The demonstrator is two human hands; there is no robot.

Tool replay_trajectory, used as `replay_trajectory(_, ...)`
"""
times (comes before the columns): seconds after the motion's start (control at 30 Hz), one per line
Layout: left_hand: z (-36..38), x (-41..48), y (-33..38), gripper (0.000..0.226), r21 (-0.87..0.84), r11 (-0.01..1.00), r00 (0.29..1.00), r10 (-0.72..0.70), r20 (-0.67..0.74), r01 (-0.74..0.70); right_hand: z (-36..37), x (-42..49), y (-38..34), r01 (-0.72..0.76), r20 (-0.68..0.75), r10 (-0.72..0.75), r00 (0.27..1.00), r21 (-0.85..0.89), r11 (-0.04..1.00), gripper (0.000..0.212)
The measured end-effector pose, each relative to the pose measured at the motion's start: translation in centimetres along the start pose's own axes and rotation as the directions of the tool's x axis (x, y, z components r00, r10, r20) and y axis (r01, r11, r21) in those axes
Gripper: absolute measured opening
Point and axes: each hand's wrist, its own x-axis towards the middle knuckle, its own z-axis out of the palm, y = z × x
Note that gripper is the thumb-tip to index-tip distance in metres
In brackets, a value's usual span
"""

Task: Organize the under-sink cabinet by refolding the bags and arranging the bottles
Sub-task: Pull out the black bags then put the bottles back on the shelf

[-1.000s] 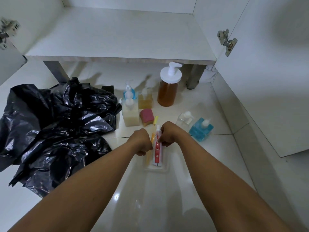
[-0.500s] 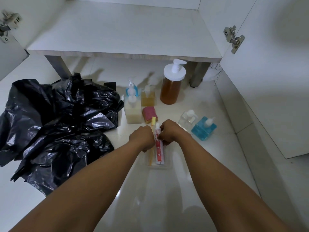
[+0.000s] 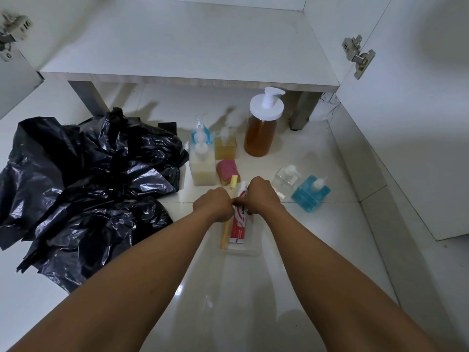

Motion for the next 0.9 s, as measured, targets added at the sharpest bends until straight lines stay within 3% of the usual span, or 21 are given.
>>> replay_trajectory(0.2, 0.0, 0.1, -0.2, 0.023, -0.015, 1.0, 1.0, -0.006, 0.008, 0.006, -0.2, -0.5, -0.4, 0.002, 0.015, -0.002, 1.0, 0.002, 1.0, 0.043)
replay_trajectory(0.33, -0.1, -0.1, -0.2, 0.026, -0.048, 0.999, 1.0, -0.017, 0.01, 0.017, -0.3, -0.5, -0.5, -0.004, 0.034, 0.004, 0.999, 0.0, 1.0, 0.046)
replay_trajectory(0.43, -0.4, -0.4, -0.3, 0.035, -0.114, 0.993, 1.0, -0.024, -0.012, 0.023, -0.7, -0.8, 0.2, -0.018, -0.097, 0.014, 0.995, -0.047, 0.999, 0.057)
replay_trajectory(0.53, -0.9, -1.0, -0.7, 0.04, -0.196, 0.98, 0.993, -0.046, -0.109, 0.024, -1.1, -1.9, 1.6, -0.09, -0.204, 0.077, 0.976, -0.055, 0.994, 0.051)
replay_trajectory(0.6, -0.9, -1.7, -1.1, 0.037, -0.221, 0.974, 0.988, -0.078, -0.133, 0.047, -1.1, -2.6, 2.3, -0.166, -0.12, 0.172, 0.978, 0.059, 0.984, 0.061)
replay_trajectory(0.67, -0.3, -2.2, -1.5, 0.036, -0.237, 0.967, 0.989, -0.116, -0.087, 0.093, -1.2, -3.6, 2.4, -0.273, 0.061, 0.266, 0.962, 0.205, 0.94, 0.068)
replay_trajectory(0.77, 0.6, -2.7, -1.7, 0.021, -0.313, 0.938, 0.988, -0.154, 0.001, 0.147, -0.9, -4.7, 2.3, -0.38, 0.291, 0.3, 0.908, 0.273, 0.884, 0.042)
replay_trajectory(0.83, 1.0, -2.6, -1.6, 0.018, -0.394, 0.904, 0.986, -0.165, 0.037, 0.166, -0.6, -5.0, 2.4, -0.391, 0.307, 0.296, 0.904, 0.317, 0.864, 0.027)
replay_trajectory(0.9, 1.1, -2.9, -1.5, 0.024, -0.448, 0.877, 0.985, -0.166, 0.055, 0.173, -0.6, -5.5, 2.5, -0.367, 0.269, 0.288, 0.919, 0.315, 0.875, 0.025)
